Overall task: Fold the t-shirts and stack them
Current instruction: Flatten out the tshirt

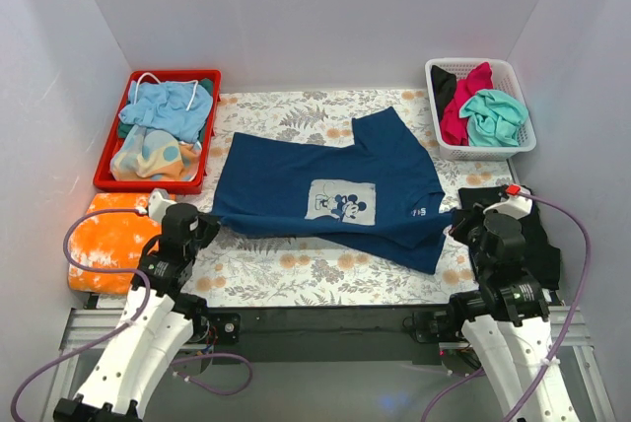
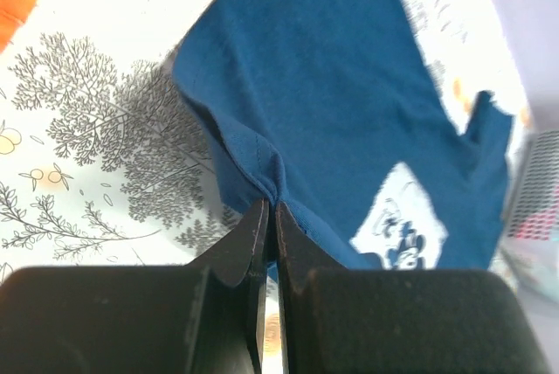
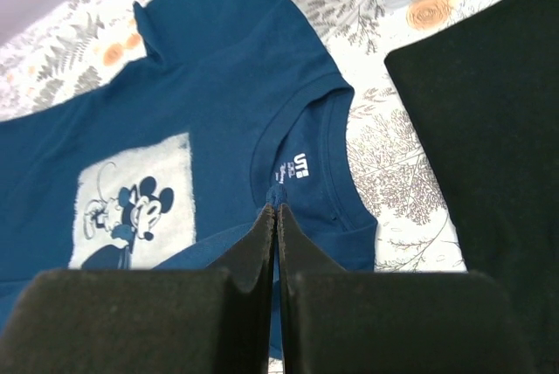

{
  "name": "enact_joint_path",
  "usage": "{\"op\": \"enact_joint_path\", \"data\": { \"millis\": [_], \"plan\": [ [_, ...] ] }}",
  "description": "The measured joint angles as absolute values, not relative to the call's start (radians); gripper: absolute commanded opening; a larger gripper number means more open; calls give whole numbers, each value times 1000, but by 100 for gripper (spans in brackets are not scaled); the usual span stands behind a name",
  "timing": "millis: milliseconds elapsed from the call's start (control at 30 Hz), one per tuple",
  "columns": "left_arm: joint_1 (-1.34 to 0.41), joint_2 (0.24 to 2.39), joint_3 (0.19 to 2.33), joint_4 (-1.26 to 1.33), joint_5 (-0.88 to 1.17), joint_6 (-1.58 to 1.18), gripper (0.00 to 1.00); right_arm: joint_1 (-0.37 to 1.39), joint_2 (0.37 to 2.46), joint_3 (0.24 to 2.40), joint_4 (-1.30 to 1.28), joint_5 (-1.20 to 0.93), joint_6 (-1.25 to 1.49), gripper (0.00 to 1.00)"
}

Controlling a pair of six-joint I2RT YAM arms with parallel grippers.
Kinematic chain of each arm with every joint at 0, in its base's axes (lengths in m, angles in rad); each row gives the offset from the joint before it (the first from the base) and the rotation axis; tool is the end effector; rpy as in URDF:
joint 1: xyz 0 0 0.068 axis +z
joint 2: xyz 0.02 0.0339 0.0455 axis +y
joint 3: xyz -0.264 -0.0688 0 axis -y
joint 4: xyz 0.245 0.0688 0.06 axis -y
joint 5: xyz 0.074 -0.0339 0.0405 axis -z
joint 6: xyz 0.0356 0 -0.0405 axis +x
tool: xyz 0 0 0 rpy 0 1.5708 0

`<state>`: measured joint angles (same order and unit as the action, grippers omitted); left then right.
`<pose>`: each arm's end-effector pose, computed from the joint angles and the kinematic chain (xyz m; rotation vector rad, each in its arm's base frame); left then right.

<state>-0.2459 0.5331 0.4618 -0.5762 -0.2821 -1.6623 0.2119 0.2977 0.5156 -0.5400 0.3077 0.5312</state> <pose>0.1262 -0.0214 0.2248 -1.6108 1.6324 -0.7406 0.0963 0.0097 0.2683 0.5039 1.8144 0.2191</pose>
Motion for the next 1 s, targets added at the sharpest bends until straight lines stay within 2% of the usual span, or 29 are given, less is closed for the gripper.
{"op": "enact_joint_path", "data": {
  "millis": [667, 1000],
  "plan": [
    [-247, 380, 612, -829, -341, -1811, 0, 212, 208, 632, -659, 233, 578, 1],
    [-247, 553, 567, -784, -359, -1892, 0, 212, 236, 598, -664, 224, 607, 1]
  ]
}}
